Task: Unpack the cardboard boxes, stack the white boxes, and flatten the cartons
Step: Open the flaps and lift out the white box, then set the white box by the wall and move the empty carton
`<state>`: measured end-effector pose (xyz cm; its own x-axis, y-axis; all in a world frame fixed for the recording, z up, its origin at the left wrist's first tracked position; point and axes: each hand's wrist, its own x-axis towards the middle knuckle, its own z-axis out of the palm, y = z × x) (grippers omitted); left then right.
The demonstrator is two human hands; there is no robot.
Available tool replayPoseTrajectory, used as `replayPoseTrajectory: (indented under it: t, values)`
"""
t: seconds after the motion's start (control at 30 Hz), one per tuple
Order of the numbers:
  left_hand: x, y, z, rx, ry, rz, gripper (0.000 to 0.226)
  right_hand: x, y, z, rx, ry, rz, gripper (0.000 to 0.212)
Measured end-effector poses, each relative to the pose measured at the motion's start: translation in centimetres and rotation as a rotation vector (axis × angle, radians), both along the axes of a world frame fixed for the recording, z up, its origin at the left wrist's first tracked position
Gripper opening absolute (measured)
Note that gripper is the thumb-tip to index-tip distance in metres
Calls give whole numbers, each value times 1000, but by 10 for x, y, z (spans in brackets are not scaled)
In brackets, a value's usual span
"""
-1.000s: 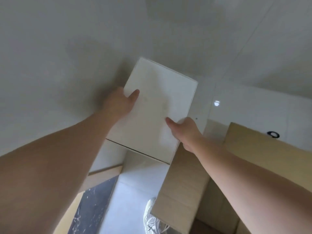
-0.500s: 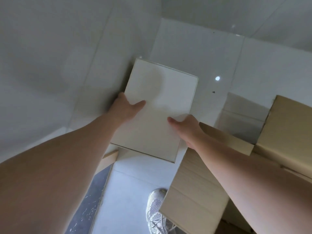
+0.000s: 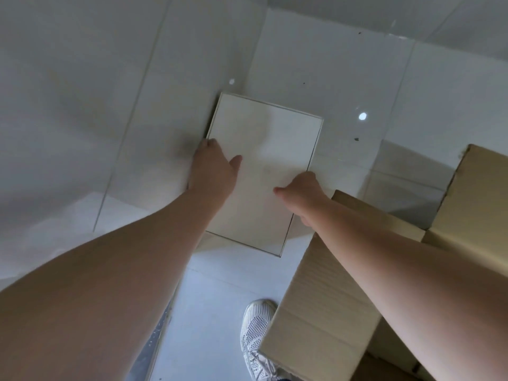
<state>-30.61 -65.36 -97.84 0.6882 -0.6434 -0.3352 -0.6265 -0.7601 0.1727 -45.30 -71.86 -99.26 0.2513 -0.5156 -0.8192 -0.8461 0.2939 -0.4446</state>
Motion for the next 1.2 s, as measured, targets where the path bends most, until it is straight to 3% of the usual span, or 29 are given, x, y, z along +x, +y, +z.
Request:
replayPoseTrajectory:
  t: [0.23,0.37,0.57,0.83,1.2]
  values:
    - [-52,-55,74,-193,123,-108,46,-35,-46,89,-173,-149,119,55]
    - [-124,-101,120,-280,154,-234,38,-116,-84,138,-329,-206,97,51]
    - [-272,-138,154,-233,207,-336,39,-285,-122,165,-418,-180,38,48]
    - [-404,-47,147,-84,142,3,39,-461,-123,159,-315,-61,209,50]
    - [-480,119,128,-46,107,407,43,-483,-91,156,-460,32,580,52]
